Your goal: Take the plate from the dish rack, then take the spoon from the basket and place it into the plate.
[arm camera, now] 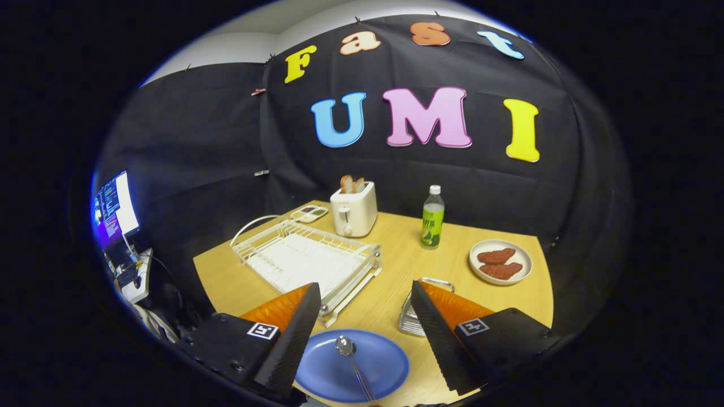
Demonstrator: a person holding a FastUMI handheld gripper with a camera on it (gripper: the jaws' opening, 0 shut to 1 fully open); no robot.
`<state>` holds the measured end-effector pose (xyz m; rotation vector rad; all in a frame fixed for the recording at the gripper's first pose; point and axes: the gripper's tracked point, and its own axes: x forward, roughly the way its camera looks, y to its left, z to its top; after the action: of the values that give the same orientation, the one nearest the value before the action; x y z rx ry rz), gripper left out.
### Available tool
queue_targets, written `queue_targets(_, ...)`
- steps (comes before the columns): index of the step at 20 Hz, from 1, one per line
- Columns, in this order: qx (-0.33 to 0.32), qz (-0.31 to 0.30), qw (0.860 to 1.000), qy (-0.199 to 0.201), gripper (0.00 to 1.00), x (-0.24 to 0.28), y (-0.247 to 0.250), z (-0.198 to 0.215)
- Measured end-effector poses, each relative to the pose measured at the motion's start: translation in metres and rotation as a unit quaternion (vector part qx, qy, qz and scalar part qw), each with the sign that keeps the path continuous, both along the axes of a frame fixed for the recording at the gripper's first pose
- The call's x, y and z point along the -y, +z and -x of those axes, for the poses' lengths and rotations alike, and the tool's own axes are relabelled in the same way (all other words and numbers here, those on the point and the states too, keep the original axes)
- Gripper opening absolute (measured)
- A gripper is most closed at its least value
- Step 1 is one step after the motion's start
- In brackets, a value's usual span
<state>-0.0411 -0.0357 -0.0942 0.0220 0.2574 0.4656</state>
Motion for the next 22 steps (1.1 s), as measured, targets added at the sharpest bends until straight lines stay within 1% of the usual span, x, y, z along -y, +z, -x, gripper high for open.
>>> queue_targets(4,0.041,-0.012,0.996,-0.074,0.98,0.009,0.046,-0.004)
queue_targets(9,0.074,-0.031,0.985,-0.154,0.98,0.017,0.079,-0.004)
queue_targets(12,0.09,-0.034,0.976,-0.194,0.98,0.021,0.092,0.0)
queue_targets(15,0.106,-0.031,0.967,-0.228,0.98,0.024,0.101,0.004)
queue_targets(19,0.143,-0.023,0.954,-0.262,0.98,0.019,0.125,0.012)
queue_targets(22,0.152,-0.036,0.948,-0.276,0.98,0.012,0.138,0.021)
